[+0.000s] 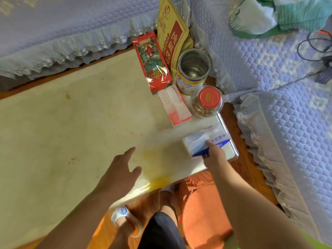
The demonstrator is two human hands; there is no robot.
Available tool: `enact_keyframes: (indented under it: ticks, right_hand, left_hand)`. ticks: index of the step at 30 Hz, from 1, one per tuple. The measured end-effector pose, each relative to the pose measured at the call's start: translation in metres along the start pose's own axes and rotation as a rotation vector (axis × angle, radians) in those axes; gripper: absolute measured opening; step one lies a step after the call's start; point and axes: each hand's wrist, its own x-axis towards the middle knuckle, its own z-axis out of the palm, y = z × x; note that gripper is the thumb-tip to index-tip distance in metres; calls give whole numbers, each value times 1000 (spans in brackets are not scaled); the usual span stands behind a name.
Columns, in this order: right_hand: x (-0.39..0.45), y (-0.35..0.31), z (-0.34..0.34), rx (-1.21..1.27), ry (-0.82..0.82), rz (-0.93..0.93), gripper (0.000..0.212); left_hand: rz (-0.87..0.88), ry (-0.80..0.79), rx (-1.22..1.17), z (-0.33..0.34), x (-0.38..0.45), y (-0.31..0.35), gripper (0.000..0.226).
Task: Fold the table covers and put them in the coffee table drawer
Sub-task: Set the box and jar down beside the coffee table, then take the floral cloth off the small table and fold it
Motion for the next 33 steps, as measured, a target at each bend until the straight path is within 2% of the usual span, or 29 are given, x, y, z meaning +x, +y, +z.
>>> enact_keyframes:
  ticks: [2, 4, 6, 9, 11, 15, 18, 22, 26, 30, 33]
  right_hand:
    - [4, -8, 9, -107, -70, 39, 23]
    - [0, -10, 11, -312, 34, 35, 24]
    - [-1, -4, 8, -351, 131, -60, 21]
    - [-4, 13, 2, -419, 16, -140, 58]
    - [-9, 26, -9, -527, -36, -155, 70]
    - [-39, 60, -39, -713, 72, -190, 69]
    - [-78, 89, -39, -786, 35, -210, 60]
    - [-137, 134, -13, -793, -174, -237, 40]
    - [-228, 204, 22, -851, -385, -363, 23]
    - [-333, 330, 54, -1031, -641, -484, 19]
    - [-419, 452, 60, -1179, -858, -555, 20]
  left_hand:
    - [-55, 69, -21, -9, 5, -13, 67]
    - [-89, 97, -40, -14, 3, -22, 66]
    - [-93, 95, -55, -12, -6, -27, 65]
    - [-90, 89, -89, -4, -27, -37, 64]
    - [-107, 72, -121, 2, -39, -50, 63]
    - [-166, 21, -178, 10, -70, -85, 63]
    - [-206, 15, -224, 6, -97, -109, 59]
    - [-210, 92, -307, -12, -137, -147, 43]
    - [-180, 271, -447, -41, -208, -215, 31]
    - [-191, 482, -618, -52, -328, -327, 26]
    - [-298, 672, -689, -40, -445, -438, 25]
